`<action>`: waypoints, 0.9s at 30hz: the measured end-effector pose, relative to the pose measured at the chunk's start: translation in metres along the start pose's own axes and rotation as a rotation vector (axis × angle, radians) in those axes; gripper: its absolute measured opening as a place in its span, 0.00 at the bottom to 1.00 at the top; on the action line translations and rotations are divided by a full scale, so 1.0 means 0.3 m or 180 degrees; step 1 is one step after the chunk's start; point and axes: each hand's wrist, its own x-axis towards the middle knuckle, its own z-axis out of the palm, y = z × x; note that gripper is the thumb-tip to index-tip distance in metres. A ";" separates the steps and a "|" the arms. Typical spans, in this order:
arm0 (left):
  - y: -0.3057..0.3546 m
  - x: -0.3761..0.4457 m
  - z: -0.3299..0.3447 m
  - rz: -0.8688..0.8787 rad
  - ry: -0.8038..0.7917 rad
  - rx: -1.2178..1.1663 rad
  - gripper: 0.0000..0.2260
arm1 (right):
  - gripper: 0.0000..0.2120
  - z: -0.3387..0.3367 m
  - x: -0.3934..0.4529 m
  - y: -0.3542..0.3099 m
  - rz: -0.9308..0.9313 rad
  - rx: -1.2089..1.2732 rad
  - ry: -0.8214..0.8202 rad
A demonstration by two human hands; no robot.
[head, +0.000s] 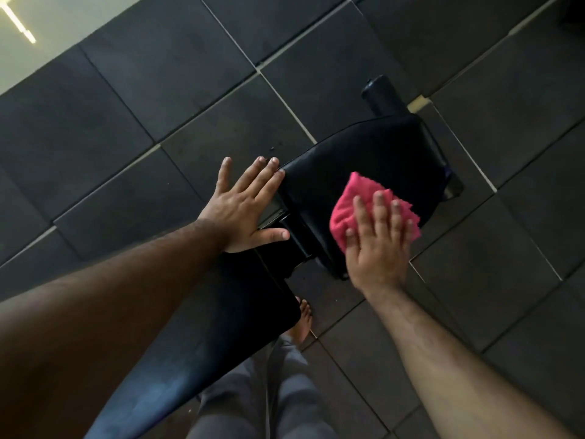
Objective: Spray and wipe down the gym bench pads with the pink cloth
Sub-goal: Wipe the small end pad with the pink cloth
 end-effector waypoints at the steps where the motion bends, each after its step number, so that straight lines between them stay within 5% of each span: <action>1: 0.009 0.006 0.006 -0.0055 -0.0015 -0.0010 0.57 | 0.29 -0.017 0.053 0.008 0.0266 0.0065 0.0056; 5: 0.021 0.013 0.032 -0.0082 0.0007 0.0018 0.58 | 0.31 -0.078 0.366 0.006 0.1230 0.0232 0.0104; 7: 0.017 0.011 0.032 -0.0079 0.0030 0.0002 0.57 | 0.32 -0.093 0.489 -0.040 0.1228 0.0151 -0.0023; 13: 0.022 0.006 0.001 -0.0084 -0.0042 -0.0040 0.57 | 0.32 -0.066 0.302 -0.229 -0.0448 -0.0188 -0.0252; 19: 0.024 -0.003 -0.029 -0.0035 -0.0164 0.0090 0.57 | 0.58 -0.050 0.033 -0.126 -0.0900 -0.0097 -0.0218; 23: 0.054 0.001 -0.045 -0.0171 -0.0117 0.0067 0.55 | 0.44 -0.051 0.006 -0.133 -0.1164 -0.0166 0.0123; 27: 0.106 -0.017 -0.066 -0.0373 -0.0043 -0.0068 0.53 | 0.37 -0.071 0.058 -0.254 -0.0756 -0.0279 0.0092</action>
